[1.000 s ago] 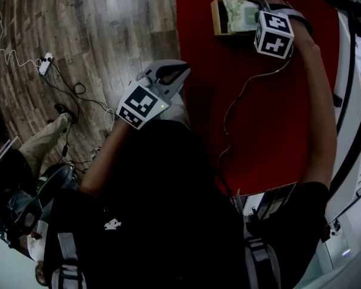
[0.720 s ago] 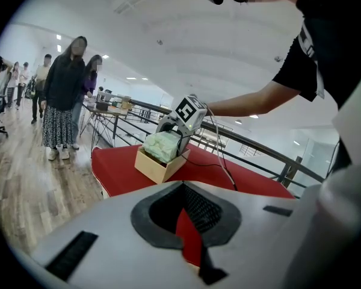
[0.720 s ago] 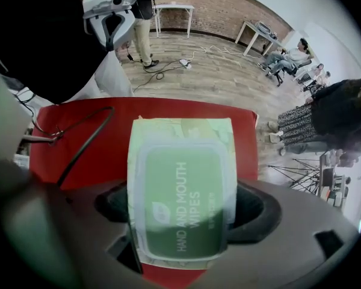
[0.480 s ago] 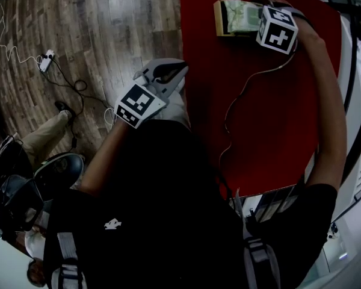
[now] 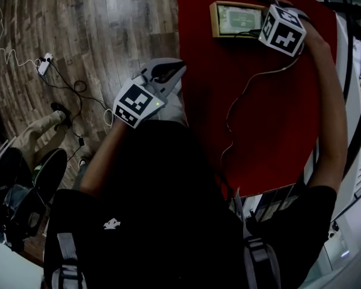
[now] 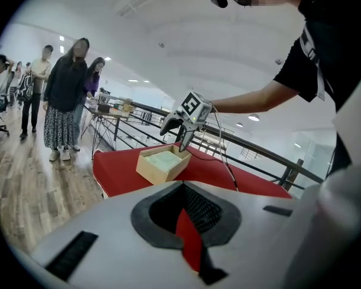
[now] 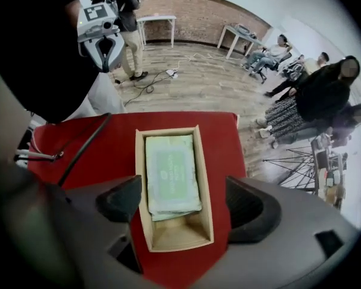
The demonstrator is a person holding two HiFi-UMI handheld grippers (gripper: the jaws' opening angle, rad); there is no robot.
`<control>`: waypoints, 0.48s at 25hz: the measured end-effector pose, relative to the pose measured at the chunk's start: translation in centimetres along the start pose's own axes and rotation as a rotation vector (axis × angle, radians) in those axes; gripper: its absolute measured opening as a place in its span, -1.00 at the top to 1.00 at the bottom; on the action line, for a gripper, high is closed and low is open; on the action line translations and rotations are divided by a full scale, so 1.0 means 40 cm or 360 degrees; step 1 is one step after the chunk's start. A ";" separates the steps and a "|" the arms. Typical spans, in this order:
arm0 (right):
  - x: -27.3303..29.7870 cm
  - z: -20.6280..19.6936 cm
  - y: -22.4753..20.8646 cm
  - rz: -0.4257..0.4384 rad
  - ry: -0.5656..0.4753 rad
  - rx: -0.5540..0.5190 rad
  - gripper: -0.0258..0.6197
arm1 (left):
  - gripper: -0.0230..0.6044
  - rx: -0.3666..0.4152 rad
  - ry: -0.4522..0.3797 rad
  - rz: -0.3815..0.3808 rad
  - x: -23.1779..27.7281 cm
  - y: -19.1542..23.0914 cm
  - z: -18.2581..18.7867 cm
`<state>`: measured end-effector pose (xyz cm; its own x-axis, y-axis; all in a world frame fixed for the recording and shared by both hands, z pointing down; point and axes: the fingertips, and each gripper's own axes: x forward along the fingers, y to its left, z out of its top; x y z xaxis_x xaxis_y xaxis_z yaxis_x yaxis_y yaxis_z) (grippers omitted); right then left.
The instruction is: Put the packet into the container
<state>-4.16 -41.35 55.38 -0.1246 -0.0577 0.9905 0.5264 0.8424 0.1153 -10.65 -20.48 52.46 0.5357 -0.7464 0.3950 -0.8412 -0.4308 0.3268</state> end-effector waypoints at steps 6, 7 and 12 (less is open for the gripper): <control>-0.139 0.036 0.032 -0.0287 -0.0365 0.0482 -0.37 | 0.92 0.0046 -0.0053 -0.0013 -0.022 -0.001 0.045; -0.177 0.050 0.040 -0.0384 -0.0468 0.0559 -0.09 | 0.92 0.0054 -0.0067 -0.0018 -0.027 -0.004 0.057; -0.323 0.112 0.116 -0.0771 -0.0881 0.0905 0.71 | 0.92 0.0107 -0.0127 -0.0055 -0.056 -0.040 0.105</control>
<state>-3.89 -34.29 42.79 -0.6839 -0.3313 0.6500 -0.1614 0.9376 0.3080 -10.80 -20.24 47.46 0.5592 -0.7672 0.3140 -0.8267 -0.4881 0.2797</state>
